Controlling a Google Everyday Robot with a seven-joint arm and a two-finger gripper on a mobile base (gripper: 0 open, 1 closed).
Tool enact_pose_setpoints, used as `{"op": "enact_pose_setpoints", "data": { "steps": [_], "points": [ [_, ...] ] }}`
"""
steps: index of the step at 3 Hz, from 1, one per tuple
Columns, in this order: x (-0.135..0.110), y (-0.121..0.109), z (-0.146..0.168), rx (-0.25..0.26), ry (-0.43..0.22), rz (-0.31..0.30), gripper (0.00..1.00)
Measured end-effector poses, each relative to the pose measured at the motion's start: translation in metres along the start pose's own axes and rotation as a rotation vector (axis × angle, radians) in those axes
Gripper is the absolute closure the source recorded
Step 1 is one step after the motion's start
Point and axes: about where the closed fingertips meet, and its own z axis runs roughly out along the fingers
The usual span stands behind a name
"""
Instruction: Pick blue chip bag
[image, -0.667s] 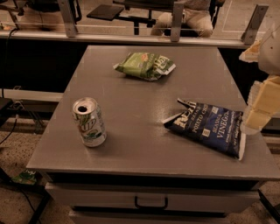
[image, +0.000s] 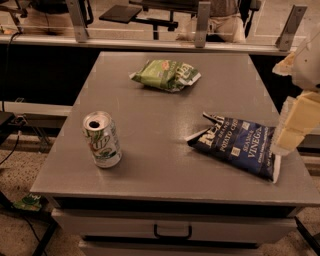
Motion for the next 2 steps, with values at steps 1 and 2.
{"op": "enact_pose_setpoints", "data": {
  "steps": [1, 2],
  "points": [
    [0.005, -0.001, 0.017, 0.005, -0.004, 0.020, 0.00],
    [0.008, -0.002, 0.042, -0.005, -0.017, 0.030, 0.00]
  ]
}}
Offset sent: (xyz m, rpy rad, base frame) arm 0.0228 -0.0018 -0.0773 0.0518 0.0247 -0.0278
